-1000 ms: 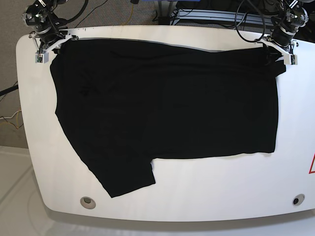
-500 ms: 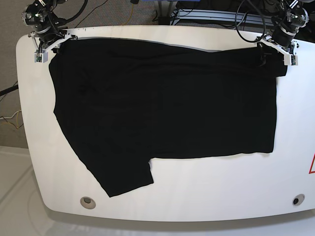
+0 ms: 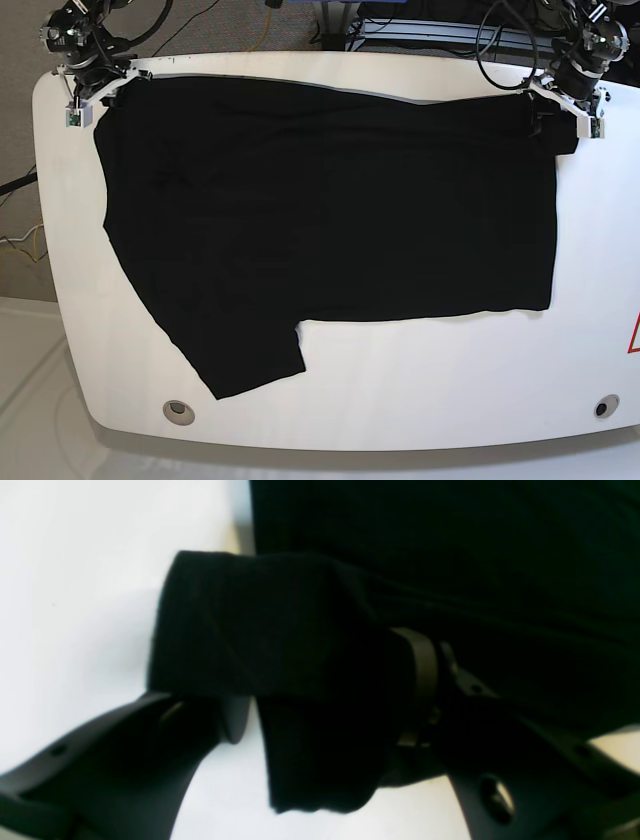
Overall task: Fold the T-shirt properly
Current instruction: 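Hold both corners taut at the table edge, smoothing the shirt flat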
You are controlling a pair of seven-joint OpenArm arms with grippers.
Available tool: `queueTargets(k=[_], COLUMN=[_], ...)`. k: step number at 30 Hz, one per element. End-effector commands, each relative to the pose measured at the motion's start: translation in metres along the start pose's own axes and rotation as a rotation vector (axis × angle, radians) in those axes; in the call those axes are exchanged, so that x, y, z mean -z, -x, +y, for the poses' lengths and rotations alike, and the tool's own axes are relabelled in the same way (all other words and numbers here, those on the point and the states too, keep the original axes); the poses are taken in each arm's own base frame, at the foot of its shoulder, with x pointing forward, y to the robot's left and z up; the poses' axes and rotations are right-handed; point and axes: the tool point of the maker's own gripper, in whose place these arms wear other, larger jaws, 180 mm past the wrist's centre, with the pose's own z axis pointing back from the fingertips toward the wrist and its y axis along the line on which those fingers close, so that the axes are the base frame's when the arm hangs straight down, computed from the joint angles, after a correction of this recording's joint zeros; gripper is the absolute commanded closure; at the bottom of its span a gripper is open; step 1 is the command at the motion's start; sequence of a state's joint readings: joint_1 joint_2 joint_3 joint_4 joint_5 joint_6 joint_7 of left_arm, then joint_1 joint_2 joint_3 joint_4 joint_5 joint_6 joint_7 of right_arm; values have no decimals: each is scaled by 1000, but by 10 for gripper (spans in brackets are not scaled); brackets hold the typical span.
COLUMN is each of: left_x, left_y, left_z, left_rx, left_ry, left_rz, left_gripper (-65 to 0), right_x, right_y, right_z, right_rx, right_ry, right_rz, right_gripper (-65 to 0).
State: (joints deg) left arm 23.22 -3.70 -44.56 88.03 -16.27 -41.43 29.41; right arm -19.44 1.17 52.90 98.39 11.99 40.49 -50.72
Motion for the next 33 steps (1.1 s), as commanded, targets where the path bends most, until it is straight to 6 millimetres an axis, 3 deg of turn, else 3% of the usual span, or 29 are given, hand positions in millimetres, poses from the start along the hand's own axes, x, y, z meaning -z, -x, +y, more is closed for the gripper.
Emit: queueTargets(k=[1, 7, 16, 21, 29, 33], left_x=[-9, -11, -18, -21, -26, -26], left_y=[26, 20, 23, 15, -12, -37], left_z=[12, 14, 33, 48, 71, 74], left_rx=[38, 50, 76, 95, 115, 147], left_ry=[-58, -65, -138, -187, -241, -256], left_rz=[138, 127, 158, 154, 103, 54], left_gripper=[-388, -388, -389, -389, -391, -391], right_x=[-6, -7, -7, -7, -7, -7], right_y=[5, 5, 5, 5, 2, 1], right_z=[-17, -19, -19, -19, -16, -17], right_rx=[-12, -9, -9, -9, -9, -11], right_ry=[51, 56, 56, 56, 50, 52], right_rz=[35, 33, 33, 32, 23, 21], right_gripper=[-76, -76, -76, -77, -79, -144])
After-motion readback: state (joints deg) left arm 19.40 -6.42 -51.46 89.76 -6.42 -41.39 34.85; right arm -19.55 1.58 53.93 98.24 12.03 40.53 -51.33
